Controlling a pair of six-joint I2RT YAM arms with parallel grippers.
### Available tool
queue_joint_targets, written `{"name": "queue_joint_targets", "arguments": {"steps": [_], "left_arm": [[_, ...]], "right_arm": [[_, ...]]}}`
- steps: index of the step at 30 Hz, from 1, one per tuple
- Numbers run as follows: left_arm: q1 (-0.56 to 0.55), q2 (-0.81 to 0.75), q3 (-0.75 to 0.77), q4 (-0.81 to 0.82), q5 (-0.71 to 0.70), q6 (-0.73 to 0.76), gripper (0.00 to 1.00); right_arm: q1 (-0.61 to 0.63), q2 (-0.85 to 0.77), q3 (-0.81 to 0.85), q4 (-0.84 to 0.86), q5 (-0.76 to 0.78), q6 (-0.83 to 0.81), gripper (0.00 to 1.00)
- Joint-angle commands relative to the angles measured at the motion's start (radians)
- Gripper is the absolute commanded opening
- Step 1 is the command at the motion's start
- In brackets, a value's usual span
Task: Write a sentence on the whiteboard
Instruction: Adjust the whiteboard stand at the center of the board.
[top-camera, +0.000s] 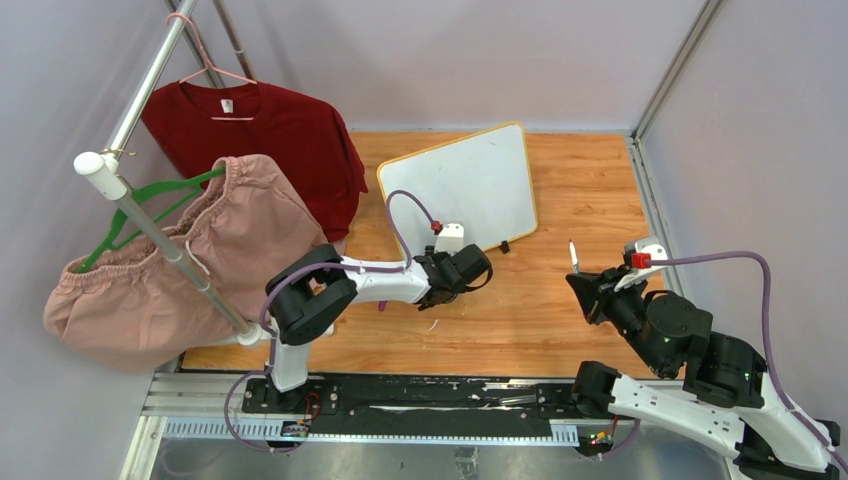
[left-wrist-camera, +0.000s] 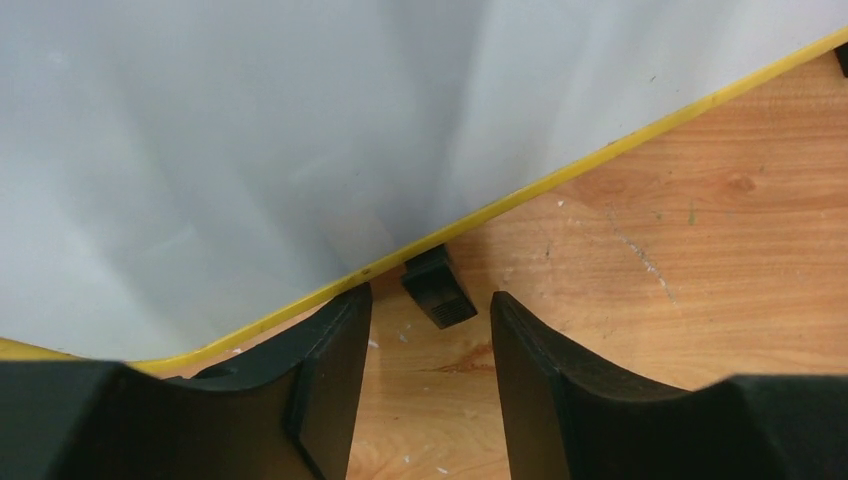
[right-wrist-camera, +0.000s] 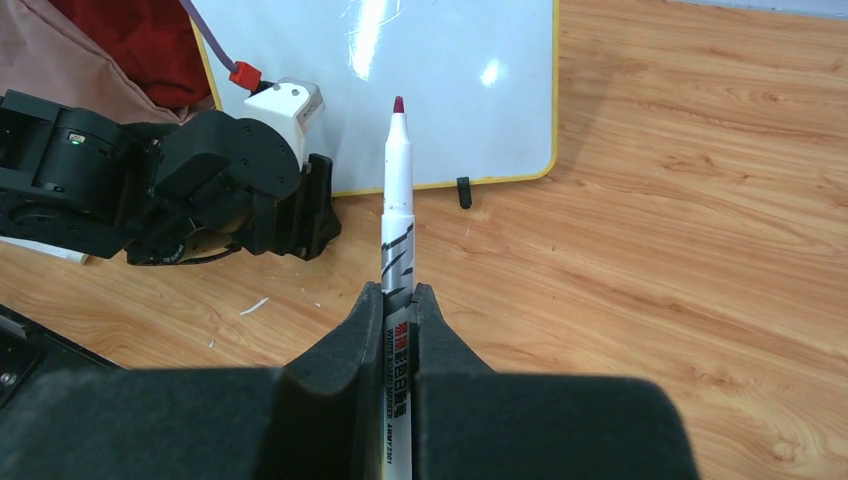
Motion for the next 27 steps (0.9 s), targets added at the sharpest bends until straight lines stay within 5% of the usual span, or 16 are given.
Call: {"name": "queue_joint_targets", "arguments": {"steps": [1, 9, 27], "left_arm": [[0.012, -0.046, -0.075, 0.03, 0.046, 0.054, 0.55], [0.013, -0.037, -0.027, 0.011, 0.031, -0.01, 0.57], [0.03, 0.048, 0.09, -0.152, -0.09, -0.316, 0.46]], "right_arm": [[-0.003, -0.016, -0.002, -0.014, 0.011, -0.005, 0.0], [-0.003, -0.022, -0.011, -0.014, 0.003, 0.006, 0.0], [-0.003, -0.035, -0.001, -0.031, 0.006, -0.005, 0.0]]}}
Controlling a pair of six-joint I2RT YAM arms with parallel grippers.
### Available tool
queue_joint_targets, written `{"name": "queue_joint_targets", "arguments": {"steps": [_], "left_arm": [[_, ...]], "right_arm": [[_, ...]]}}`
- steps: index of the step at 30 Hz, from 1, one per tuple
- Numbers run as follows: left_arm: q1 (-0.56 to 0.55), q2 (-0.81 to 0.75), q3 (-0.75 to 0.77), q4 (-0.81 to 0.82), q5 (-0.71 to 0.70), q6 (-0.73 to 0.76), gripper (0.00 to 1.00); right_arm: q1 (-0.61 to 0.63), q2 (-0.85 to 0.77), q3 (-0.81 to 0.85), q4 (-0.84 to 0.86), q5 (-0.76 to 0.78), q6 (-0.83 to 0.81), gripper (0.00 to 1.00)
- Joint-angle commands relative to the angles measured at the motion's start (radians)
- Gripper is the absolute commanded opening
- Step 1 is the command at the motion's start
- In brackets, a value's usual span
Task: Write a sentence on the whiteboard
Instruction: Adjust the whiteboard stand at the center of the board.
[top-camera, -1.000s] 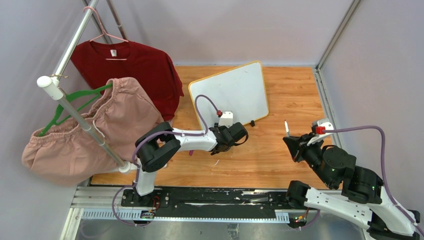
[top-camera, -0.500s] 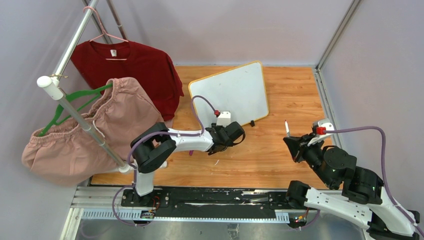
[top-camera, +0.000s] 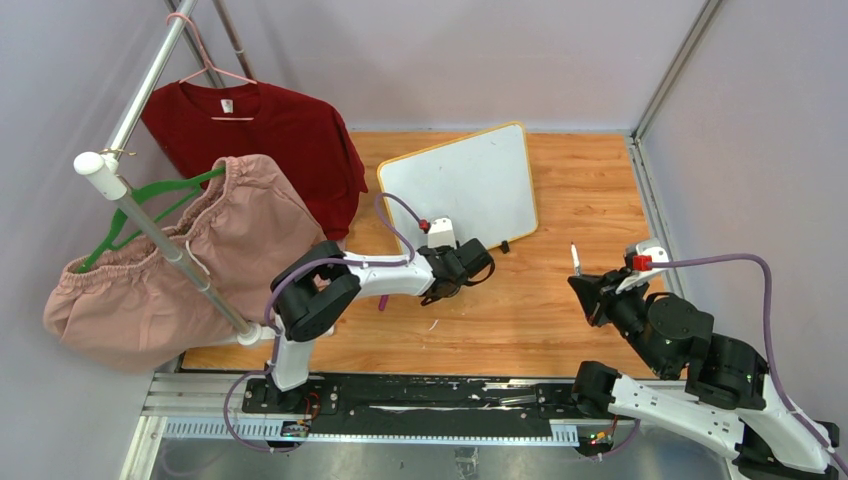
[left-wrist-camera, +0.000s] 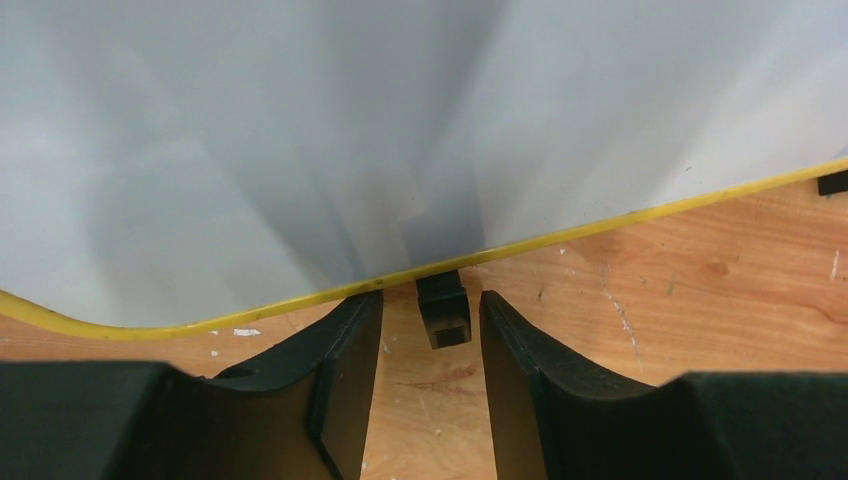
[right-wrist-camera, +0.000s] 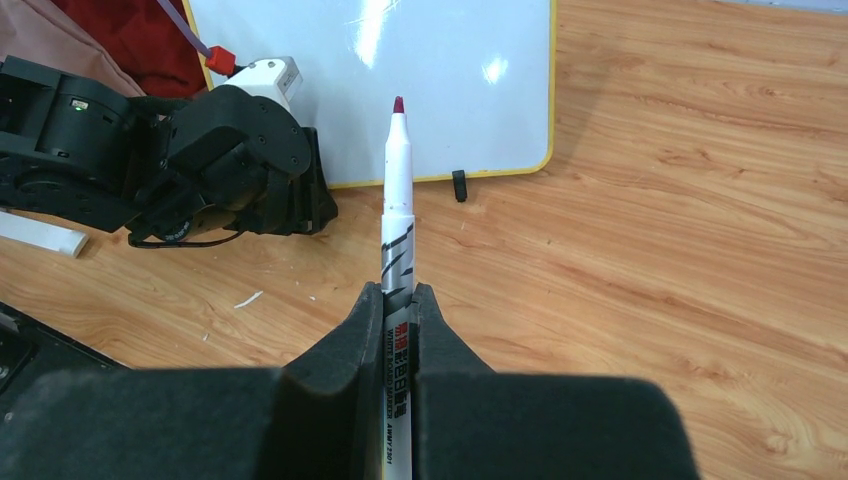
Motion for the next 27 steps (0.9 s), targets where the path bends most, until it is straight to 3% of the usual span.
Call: {"name": "queue_joint_targets", "arguments": {"steps": [1, 12, 21, 27], "left_arm": [[0.005, 0.044, 0.053, -0.074, -0.092, -0.072, 0.45], [0.005, 0.087, 0.081, -0.065, -0.091, -0.02, 0.32], [0.008, 0.079, 0.041, 0.039, -0.037, 0.149, 0.0], [0.008, 0.072, 0.007, 0.13, 0.028, 0.279, 0.0]], "right_arm": [[-0.003, -0.02, 0.004, -0.011, 0.006, -0.006, 0.0], [-0.003, -0.026, 0.016, -0.025, 0.012, -0.015, 0.0], [-0.003, -0.022, 0.02, -0.027, 0.016, -0.017, 0.0], [-0.003, -0.014, 0.014, -0.021, 0.015, -0.015, 0.0]]}}
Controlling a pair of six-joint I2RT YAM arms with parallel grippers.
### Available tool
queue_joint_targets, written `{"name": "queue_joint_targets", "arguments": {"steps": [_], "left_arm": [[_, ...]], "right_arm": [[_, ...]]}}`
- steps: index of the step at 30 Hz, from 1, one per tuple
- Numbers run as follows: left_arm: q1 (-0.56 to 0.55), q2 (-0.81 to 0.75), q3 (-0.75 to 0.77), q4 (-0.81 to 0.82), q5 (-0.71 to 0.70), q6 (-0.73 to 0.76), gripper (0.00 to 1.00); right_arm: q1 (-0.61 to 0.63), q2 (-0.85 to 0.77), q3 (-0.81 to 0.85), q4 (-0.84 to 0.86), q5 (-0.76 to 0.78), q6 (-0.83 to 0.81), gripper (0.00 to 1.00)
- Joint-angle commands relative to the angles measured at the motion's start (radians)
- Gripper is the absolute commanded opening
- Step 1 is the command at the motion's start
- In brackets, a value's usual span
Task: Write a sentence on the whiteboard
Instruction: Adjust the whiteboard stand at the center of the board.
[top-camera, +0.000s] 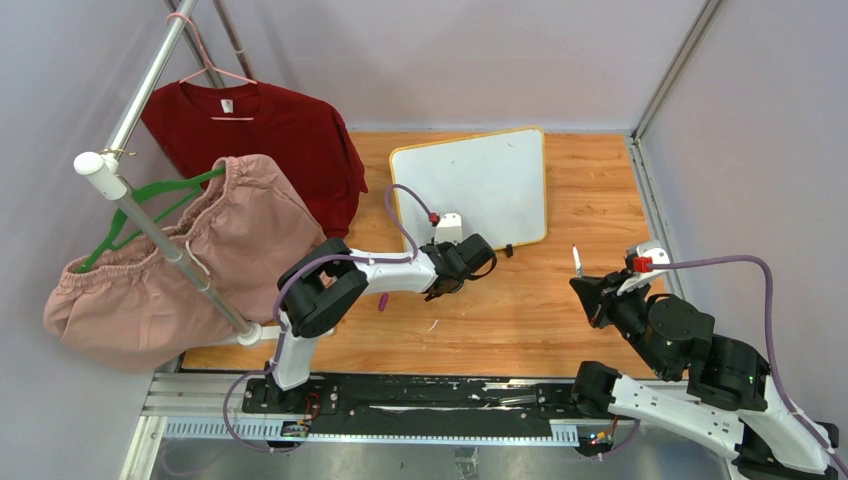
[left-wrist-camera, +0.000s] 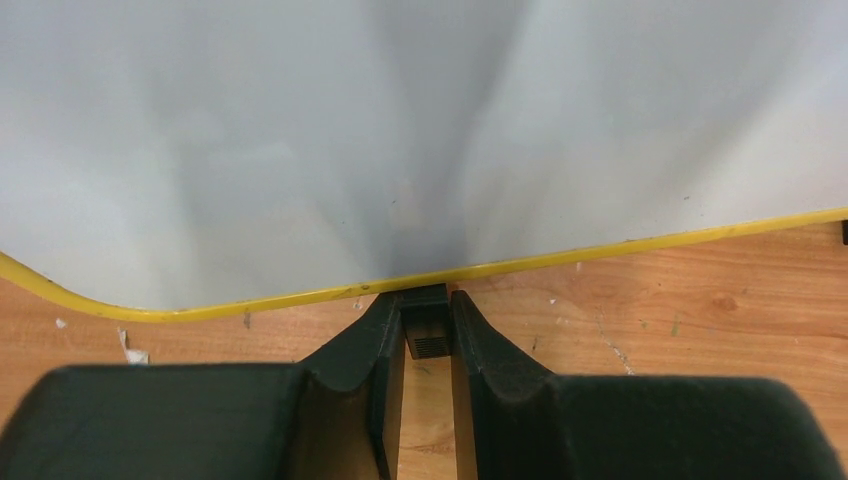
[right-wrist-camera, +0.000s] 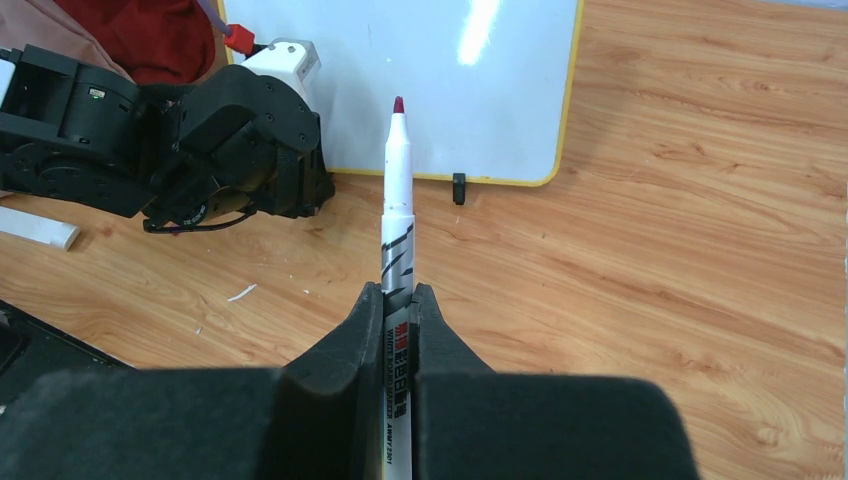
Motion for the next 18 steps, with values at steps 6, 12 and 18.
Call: {"name": "queue_joint_targets", "arguments": {"steps": [6, 12, 18], "left_arm": [[-0.003, 0.03, -0.035, 0.158, 0.15, 0.158, 0.0], [-0.003, 0.058, 0.016, 0.085, 0.126, 0.106, 0.0], [-0.004, 0.04, -0.01, 0.064, 0.115, 0.068, 0.25]], "right_arm": [[-0.003, 0.009, 0.012, 0.012, 0.014, -0.015, 0.0], [-0.003, 0.012, 0.014, 0.012, 0.014, -0.013, 0.0], [-0.003, 0.022, 0.019, 0.011, 0.02, -0.011, 0.0]]}}
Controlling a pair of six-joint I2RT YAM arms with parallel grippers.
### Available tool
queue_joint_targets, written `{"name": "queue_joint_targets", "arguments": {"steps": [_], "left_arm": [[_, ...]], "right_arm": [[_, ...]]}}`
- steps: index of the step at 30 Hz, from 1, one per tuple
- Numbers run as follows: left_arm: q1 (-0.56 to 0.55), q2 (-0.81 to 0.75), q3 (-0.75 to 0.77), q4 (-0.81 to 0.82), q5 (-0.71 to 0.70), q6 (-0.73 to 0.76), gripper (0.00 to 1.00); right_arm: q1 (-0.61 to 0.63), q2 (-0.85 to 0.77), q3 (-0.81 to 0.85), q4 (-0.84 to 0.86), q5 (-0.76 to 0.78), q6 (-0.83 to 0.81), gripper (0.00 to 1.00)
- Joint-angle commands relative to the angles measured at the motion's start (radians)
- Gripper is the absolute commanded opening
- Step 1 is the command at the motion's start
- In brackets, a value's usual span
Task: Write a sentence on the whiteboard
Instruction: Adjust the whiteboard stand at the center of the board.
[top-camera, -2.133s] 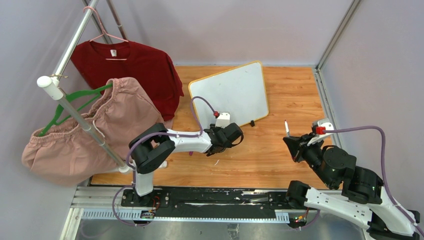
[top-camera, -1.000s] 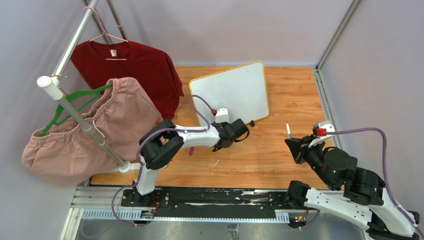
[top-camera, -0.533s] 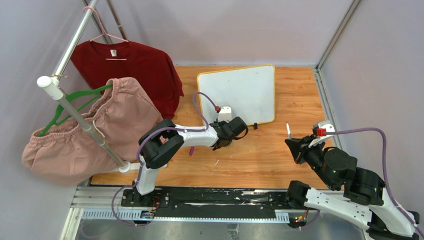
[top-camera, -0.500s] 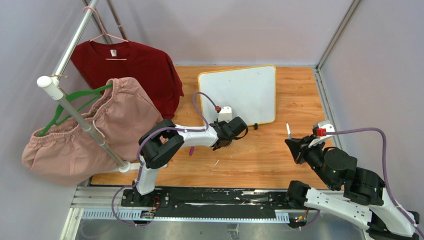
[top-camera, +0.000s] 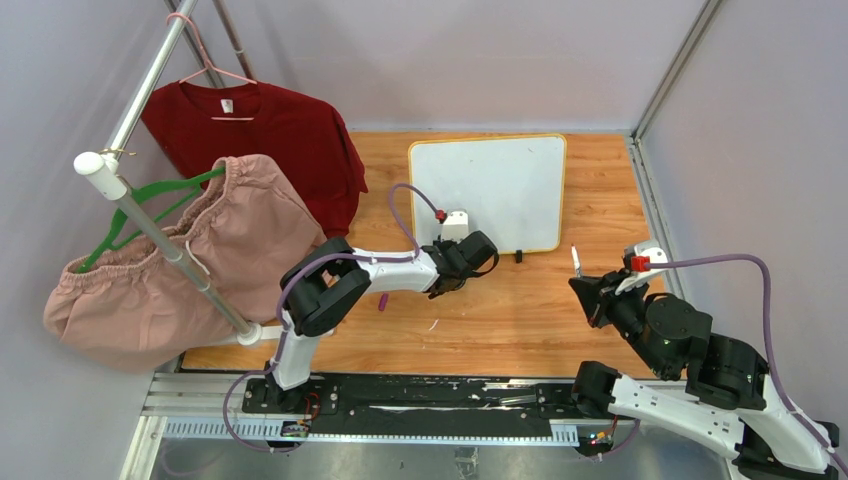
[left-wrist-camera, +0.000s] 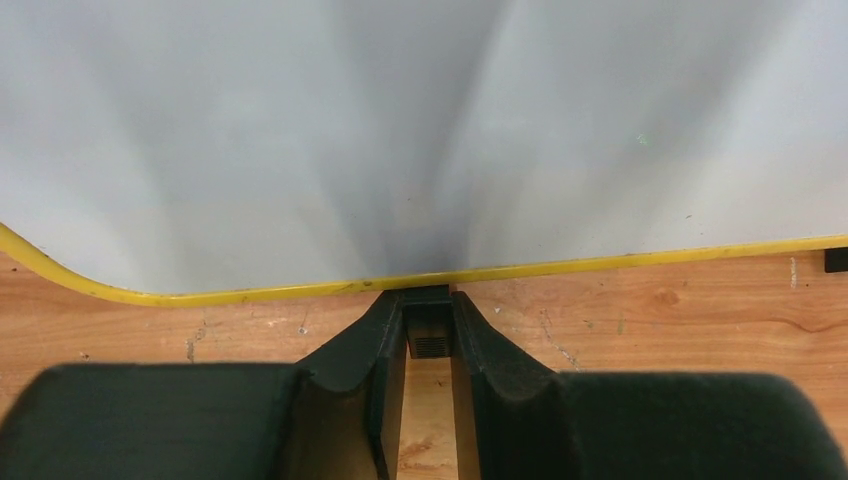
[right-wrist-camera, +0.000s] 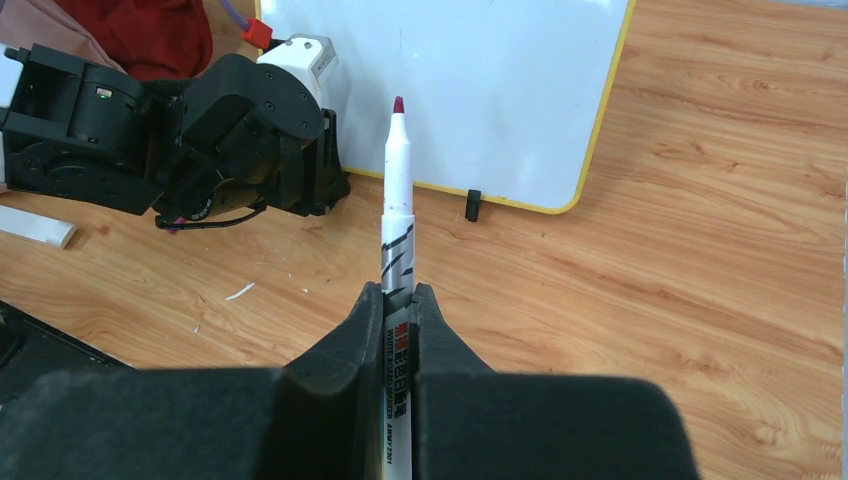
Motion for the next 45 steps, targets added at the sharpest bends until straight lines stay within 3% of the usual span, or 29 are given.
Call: {"name": "queue_joint_targets", "arguments": {"steps": [1, 12, 20, 23, 27, 29, 33, 39, 45], "left_arm": [[-0.01, 0.016, -0.02, -0.044, 0.043, -0.029, 0.28], [-0.017, -0.109, -0.097, -0.066, 0.074, -0.036, 0.46], [-0.063, -0.515, -0.236, -0.112, 0.106, 0.0, 0.62], [-0.064, -0.758, -0.369, 0.037, 0.192, 0.115, 0.63], [-0.062, -1.035, -0.508, 0.244, 0.363, 0.389, 0.74], [-0.061, -1.152, -0.547, 0.274, 0.429, 0.449, 0.82], [-0.062, -1.335, -0.626, 0.336, 0.547, 0.48, 0.89], [-0.061, -1.458, -0.639, 0.394, 0.818, 0.445, 0.94], [-0.062, -1.436, -0.587, 0.404, 0.921, 0.427, 0.94]], "right_arm": [[-0.003, 0.017, 0.02, 0.011, 0.02, -0.01, 0.0], [-0.004, 0.043, 0.02, 0.031, 0.009, -0.004, 0.0], [-0.003, 0.115, 0.042, 0.068, -0.084, -0.044, 0.0], [-0.003, 0.159, 0.06, 0.108, -0.18, -0.077, 0.0], [-0.003, 0.218, 0.056, 0.204, -0.37, -0.13, 0.0], [-0.004, 0.25, 0.055, 0.265, -0.474, -0.141, 0.0], [-0.004, 0.316, 0.065, 0.383, -0.653, -0.154, 0.0], [-0.005, 0.391, 0.069, 0.538, -0.823, -0.126, 0.0], [-0.004, 0.457, 0.075, 0.654, -0.939, -0.069, 0.0]]}}
